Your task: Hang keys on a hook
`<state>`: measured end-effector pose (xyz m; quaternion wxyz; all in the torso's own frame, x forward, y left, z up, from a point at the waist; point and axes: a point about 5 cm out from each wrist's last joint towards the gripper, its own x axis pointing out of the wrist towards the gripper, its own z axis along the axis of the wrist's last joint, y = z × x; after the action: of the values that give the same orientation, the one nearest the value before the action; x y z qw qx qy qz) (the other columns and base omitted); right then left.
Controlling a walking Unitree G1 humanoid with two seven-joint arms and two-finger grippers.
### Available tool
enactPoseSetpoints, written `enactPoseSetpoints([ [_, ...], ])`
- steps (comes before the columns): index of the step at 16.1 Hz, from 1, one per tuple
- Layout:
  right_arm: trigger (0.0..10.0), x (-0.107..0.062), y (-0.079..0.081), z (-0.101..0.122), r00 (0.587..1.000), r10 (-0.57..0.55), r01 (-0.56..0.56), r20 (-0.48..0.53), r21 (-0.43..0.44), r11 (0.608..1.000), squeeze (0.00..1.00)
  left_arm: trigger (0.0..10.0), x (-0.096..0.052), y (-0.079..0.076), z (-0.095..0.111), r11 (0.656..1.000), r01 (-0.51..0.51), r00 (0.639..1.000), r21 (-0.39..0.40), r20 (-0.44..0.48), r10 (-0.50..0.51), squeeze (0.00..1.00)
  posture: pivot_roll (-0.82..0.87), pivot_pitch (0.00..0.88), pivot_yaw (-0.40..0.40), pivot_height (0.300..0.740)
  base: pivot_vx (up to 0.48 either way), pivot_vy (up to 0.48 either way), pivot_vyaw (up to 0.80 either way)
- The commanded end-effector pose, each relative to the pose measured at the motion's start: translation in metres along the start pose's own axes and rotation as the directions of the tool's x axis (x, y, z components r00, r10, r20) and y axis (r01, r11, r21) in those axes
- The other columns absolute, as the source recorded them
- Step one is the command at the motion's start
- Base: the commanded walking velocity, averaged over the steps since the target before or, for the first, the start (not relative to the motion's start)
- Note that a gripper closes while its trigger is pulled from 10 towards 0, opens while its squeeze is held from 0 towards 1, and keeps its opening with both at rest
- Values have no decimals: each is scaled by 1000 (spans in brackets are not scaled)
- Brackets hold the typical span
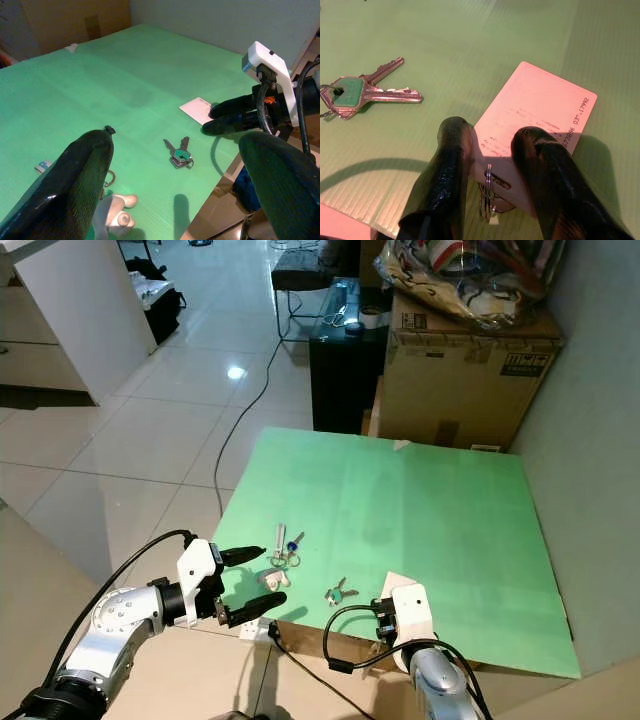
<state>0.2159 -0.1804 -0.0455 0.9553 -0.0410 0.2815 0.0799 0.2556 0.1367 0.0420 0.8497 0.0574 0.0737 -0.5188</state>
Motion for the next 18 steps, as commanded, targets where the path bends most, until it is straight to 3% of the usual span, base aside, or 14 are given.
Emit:
enactPoseSetpoints([
  [1, 0, -2, 3, -8, 999, -3, 4, -48, 22, 1000, 0, 10000, 2, 2, 2, 1000, 3, 1000, 16, -9, -2, 0, -114, 21, 102, 740, 0, 0, 0],
  [6, 0, 0, 13, 65, 974, 29, -19, 223, -44, 999, 0, 10000, 6, 3, 5, 1000, -2, 1000, 15, 2, 2, 0, -131, 16, 105, 740, 0, 0, 0],
  [10, 0, -7, 13, 86, 962, 39, -12, 269, -102, 995, 0, 10000, 11, 3, 6, 1000, -1, 1000, 15, 8, 1, 0, -137, 13, 102, 740, 0, 0, 0],
  [12, 0, -11, 13, 83, 971, 33, 1, 235, -141, 990, 0, 10000, 11, 3, 6, 1000, -2, 1000, 15, 10, 2, 0, -137, 13, 101, 740, 0, 0, 0],
  [13, 10000, -16, 16, 76, 973, 57, -24, 222, -149, 989, 0, 10000, 11, 3, 6, 1000, 2, 1000, 11, 14, -2, 0, -141, 13, 100, 740, 0, 0, 0],
  [15, 10000, -25, 12, 57, 982, 59, -34, 181, -136, 990, 0, 10000, 10, 3, 5, 1000, 6, 1000, 13, 13, -7, 0, -145, 14, 101, 740, 0, 0, 0],
  [16, 10000, -29, 7, 43, 989, 45, -28, 142, -117, 993, 1000, 10000, 9, 4, 5, 1000, 6, 1000, 13, 11, -6, 0, -150, 13, 105, 740, 0, 0, 0],
  [18, 10000, -34, 3, 30, 994, 38, -26, 104, -110, 994, 1000, 10000, 9, 4, 4, 1000, 8, 1000, 13, 9, -8, 0, -156, 12, 109, 740, 0, 0, 0],
])
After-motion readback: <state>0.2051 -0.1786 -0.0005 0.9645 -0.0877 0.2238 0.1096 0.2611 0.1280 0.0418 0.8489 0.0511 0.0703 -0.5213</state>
